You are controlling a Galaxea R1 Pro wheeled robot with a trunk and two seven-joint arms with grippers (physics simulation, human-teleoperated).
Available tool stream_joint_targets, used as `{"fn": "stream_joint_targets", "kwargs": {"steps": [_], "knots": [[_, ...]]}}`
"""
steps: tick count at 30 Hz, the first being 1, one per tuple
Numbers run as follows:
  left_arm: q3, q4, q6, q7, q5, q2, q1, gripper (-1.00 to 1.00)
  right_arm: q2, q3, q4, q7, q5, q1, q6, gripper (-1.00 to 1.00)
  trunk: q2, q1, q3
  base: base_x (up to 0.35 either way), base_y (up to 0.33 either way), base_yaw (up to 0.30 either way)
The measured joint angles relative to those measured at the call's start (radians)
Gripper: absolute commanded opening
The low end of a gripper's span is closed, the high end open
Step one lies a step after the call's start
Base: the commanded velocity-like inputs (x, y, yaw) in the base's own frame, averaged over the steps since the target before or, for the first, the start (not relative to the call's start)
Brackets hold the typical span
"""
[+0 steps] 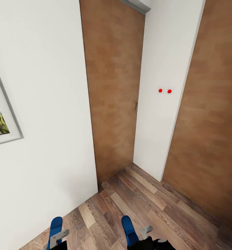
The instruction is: In the bedroom, move the book from the bed onto either nightstand, and place the two sandals side by side next to the bed.
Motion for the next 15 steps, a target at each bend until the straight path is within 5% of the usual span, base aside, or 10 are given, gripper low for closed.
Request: {"fn": "stream_joint_targets", "kwargs": {"steps": [15], "knots": [[0.000,0.000,0.000,0.000,-0.001,-0.006,0.000,-1.00,0.003,0.000,0.011,-0.001,0.001,0.000,-0.011,-1.00,-0.001,0.000,0.017,0.000,0.000,0.208]]}}
